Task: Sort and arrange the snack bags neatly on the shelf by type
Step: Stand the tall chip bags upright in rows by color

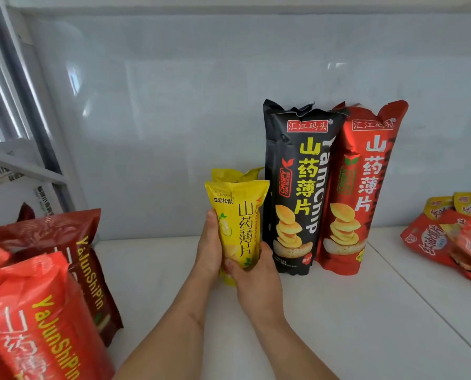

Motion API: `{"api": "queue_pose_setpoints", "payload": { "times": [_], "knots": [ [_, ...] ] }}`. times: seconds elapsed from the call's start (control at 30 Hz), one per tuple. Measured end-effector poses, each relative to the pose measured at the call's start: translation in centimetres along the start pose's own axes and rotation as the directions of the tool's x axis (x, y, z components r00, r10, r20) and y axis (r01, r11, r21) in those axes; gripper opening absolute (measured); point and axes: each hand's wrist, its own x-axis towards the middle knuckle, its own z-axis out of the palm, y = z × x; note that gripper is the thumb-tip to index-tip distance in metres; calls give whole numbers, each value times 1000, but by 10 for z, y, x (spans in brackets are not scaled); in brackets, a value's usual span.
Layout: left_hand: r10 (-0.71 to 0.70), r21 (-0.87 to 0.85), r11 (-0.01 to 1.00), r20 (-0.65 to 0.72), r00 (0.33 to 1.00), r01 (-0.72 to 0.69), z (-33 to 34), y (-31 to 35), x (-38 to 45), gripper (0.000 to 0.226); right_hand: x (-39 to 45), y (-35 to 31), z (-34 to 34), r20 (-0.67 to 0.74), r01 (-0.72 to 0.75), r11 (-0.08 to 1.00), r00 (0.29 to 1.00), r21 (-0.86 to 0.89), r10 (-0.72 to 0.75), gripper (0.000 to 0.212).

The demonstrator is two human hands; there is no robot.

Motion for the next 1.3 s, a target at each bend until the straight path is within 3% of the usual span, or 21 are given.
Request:
{"api": "queue_pose_setpoints", "payload": {
  "times": [0.13, 0.27, 0.33, 0.67, 0.97, 1.1, 1.3],
  "knots": [
    [95, 136, 987, -48, 994, -88, -7, -11, 7, 86, 5, 1, 8, -41, -36, 998, 999, -45, 34, 57],
    [176, 232, 956, 38, 984, -180, -9, -4, 3, 81, 3, 4, 12, -46, -58, 990, 998, -125, 53, 56],
    [186, 252, 948, 49, 981, -192, -8, -2, 4, 77, 1, 4, 12, -45, -49, 981, 998, -190, 41, 59],
    [190, 256, 950, -21, 982, -179, -1, 4, 7, 97, 13, 2, 19, -74, -96, 933, 994, -347, 75, 59],
    [240, 184, 955, -29, 970, -231, 5, 14, 12, 87, 16, 1, 21, -76, -74, 916, 996, -393, 48, 71],
    [265, 164, 952, -14, 964, -259, 13, 25, 16, 60, 16, 1, 22, -77, -76, 908, 996, -413, 49, 75],
    [273, 112, 959, -135, 952, -260, 18, 60, 34, 58, 16, 2, 22, -58, -62, 895, 997, -443, 40, 77]
  ]
}}
